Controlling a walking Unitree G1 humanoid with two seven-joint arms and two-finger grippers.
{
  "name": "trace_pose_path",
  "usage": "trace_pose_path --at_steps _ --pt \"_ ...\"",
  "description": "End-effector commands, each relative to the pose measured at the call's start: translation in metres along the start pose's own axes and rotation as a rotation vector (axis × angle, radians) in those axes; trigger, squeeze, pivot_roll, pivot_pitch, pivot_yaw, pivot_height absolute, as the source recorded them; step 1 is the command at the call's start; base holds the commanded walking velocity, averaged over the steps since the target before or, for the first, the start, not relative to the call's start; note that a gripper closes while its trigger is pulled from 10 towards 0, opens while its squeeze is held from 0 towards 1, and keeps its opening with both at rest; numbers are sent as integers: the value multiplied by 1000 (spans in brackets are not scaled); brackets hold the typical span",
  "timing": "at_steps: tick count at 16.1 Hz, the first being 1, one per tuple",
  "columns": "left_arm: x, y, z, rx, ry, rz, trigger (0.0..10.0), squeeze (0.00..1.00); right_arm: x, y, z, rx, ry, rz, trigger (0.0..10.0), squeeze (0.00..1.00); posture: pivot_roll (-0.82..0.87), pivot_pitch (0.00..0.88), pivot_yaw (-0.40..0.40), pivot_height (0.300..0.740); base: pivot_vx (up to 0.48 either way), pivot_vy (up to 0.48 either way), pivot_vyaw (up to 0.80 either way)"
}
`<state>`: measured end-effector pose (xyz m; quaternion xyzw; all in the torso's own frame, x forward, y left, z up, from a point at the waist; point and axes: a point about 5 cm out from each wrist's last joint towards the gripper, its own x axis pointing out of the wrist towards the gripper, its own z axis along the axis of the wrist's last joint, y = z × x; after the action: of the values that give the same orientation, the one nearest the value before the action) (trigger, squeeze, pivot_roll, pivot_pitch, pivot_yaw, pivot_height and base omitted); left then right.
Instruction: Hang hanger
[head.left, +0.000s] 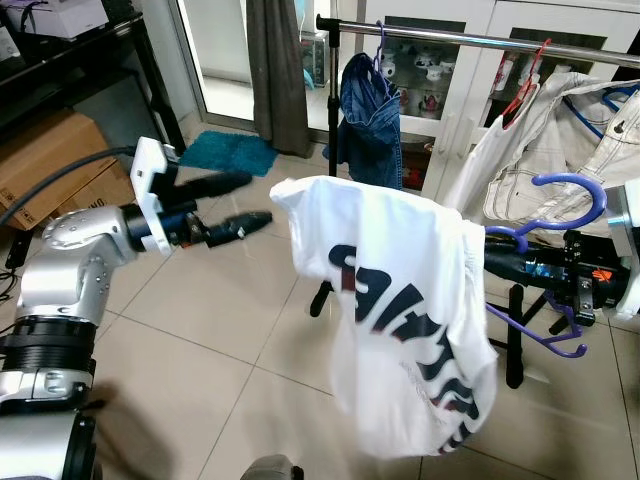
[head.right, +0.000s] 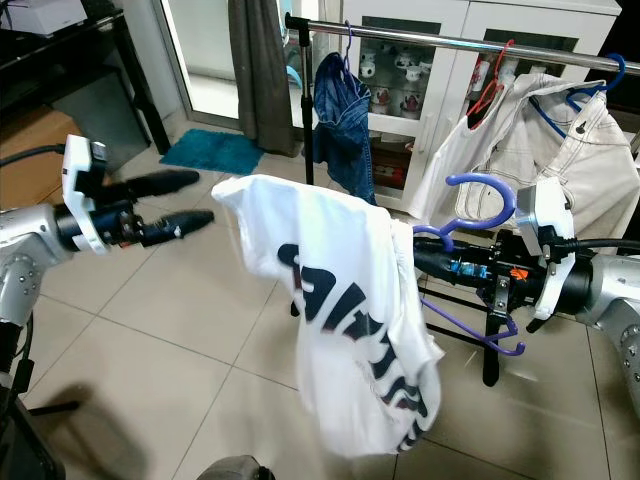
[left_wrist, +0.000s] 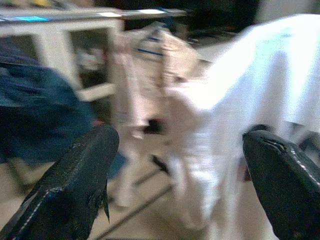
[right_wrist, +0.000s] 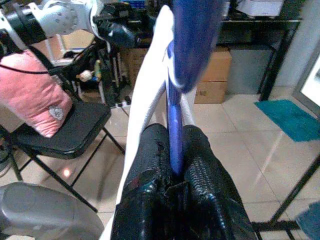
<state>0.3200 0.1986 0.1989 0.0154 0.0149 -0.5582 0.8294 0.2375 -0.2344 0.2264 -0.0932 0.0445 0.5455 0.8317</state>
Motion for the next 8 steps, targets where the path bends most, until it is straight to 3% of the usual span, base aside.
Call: trace_pose_path --at_steps 1,5,6,7,8 --pt "5 -4 1 2 16 -46 10000 0 5 5 7 -28 -26 45 10000 0 108 0 44 740 0 0 0" --pt "16 1 0 2 16 -57 10000 0 10 10 9 -29 -39 85 10000 0 104 0 50 740 0 0 0" --pt "18 1 2 -11 6 -72 7529 0 11 13 8 -26 -41 93 10000 0 102 0 54 740 0 0 0" --pt "18 2 3 -11 -2 -71 863 0 11 14 7 -24 -43 95 10000 0 99 0 59 740 0 0 0" --pt "18 2 3 -21 -10 -77 0 0 10 14 7 -22 -44 90 10000 0 99 0 60 740 0 0 0"
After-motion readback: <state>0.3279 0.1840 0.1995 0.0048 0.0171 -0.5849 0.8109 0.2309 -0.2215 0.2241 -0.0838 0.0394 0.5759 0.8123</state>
